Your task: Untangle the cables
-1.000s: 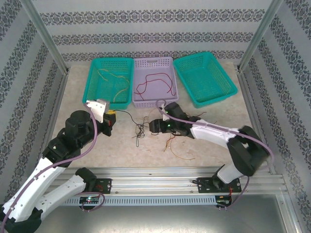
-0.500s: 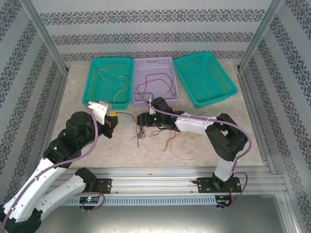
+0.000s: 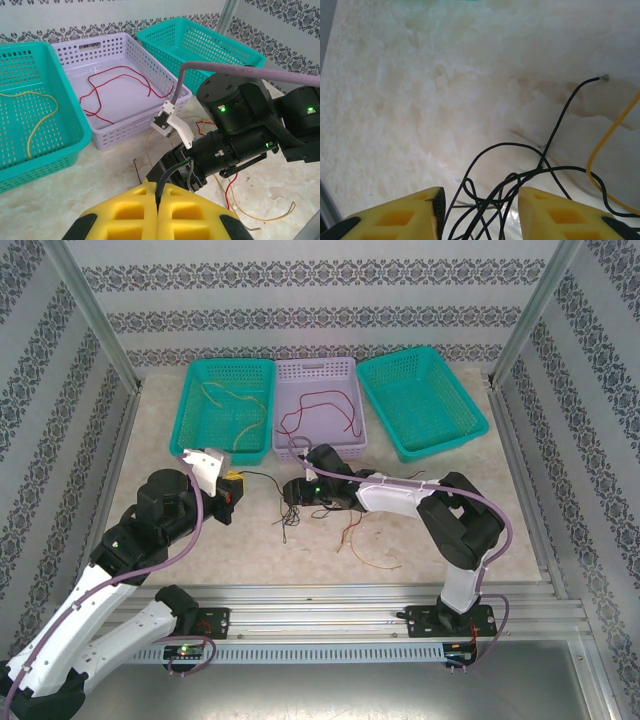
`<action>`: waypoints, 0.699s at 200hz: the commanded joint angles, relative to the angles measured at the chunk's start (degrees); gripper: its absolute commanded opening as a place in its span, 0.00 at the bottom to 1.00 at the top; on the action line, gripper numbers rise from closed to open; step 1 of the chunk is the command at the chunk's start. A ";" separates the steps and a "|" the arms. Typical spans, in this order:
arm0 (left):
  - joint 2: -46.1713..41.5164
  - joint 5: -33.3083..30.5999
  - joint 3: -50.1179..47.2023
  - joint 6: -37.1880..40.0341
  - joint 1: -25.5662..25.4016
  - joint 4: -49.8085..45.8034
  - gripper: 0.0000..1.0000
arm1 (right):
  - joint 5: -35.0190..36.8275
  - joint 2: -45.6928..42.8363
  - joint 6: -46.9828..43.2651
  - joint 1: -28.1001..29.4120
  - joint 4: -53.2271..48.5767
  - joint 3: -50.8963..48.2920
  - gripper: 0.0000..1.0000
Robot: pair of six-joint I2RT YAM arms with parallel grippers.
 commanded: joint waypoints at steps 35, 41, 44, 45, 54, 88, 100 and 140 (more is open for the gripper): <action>-1.01 0.16 -0.06 1.30 -0.36 2.05 0.00 | 0.58 2.70 0.23 0.97 -0.67 0.81 0.15; -0.97 0.19 -0.04 1.30 -0.36 2.12 0.00 | 0.58 2.57 0.17 0.88 -0.70 0.67 0.12; -0.97 0.19 -0.07 1.30 -0.36 2.14 0.00 | 0.69 2.46 0.15 0.83 -0.78 0.50 0.10; -0.95 0.19 -0.04 1.30 -0.36 2.14 0.00 | 0.77 2.41 0.14 0.81 -0.81 0.51 0.10; -0.86 0.19 0.07 1.35 -0.37 2.06 0.00 | 1.58 1.60 -0.11 0.50 -1.38 0.08 0.04; -1.69 -1.35 0.16 1.57 -0.36 1.70 0.00 | 7.10 -6.28 -0.61 -3.75 -2.06 -4.80 0.00; -2.19 -2.38 0.32 1.74 -0.36 1.33 0.00 | 7.96 -10.05 -0.67 -6.62 -2.08 -7.13 0.00; -2.95 -8.82 2.57 1.91 -0.36 -2.21 0.00 | 10.33 -23.53 -3.09 -17.58 -5.62 -13.71 0.00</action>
